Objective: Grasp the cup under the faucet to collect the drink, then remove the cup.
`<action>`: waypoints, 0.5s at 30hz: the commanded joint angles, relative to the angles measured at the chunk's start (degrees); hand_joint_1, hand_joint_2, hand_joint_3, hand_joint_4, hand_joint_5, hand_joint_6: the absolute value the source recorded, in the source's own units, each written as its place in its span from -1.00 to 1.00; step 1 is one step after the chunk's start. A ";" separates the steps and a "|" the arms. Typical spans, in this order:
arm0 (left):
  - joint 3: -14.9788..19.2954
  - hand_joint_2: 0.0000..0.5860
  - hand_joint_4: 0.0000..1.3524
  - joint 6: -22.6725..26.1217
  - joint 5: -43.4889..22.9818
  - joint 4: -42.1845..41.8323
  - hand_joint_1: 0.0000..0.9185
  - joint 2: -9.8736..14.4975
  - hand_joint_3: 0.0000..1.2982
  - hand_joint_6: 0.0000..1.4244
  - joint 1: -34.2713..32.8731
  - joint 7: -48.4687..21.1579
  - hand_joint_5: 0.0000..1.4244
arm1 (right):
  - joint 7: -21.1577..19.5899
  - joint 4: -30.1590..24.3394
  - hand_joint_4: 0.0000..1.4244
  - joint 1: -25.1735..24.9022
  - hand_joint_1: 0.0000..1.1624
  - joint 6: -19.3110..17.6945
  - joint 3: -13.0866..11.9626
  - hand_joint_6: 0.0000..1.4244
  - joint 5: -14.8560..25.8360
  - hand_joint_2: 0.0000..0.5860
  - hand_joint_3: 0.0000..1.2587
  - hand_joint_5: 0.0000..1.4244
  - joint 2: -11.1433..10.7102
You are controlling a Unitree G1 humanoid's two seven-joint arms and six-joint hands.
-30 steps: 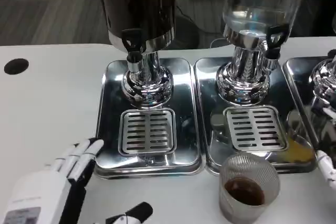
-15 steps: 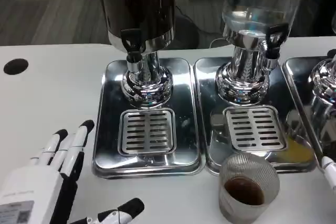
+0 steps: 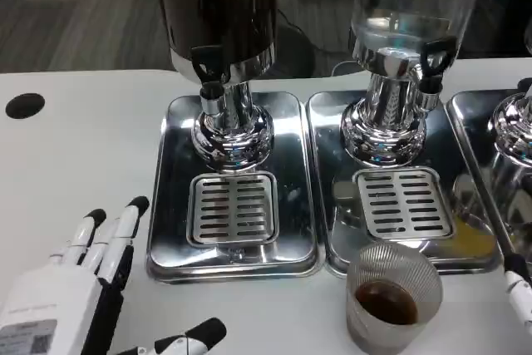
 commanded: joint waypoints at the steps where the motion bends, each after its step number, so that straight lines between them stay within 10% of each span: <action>1: -0.42 -0.84 -1.00 0.41 0.76 0.57 -1.00 0.13 -1.00 -0.78 0.56 1.59 -0.97 | -1.11 -0.80 -1.00 0.65 -0.32 -0.97 0.23 -1.00 -1.33 0.62 -0.96 -1.00 -0.37; 15: -1.46 -0.82 -1.00 -0.07 2.28 0.35 -1.00 0.45 -0.99 -0.78 2.13 3.83 -0.97 | -1.77 -2.19 -1.00 2.06 -0.06 -1.15 0.63 -1.00 -5.03 0.55 -0.96 -1.00 -0.56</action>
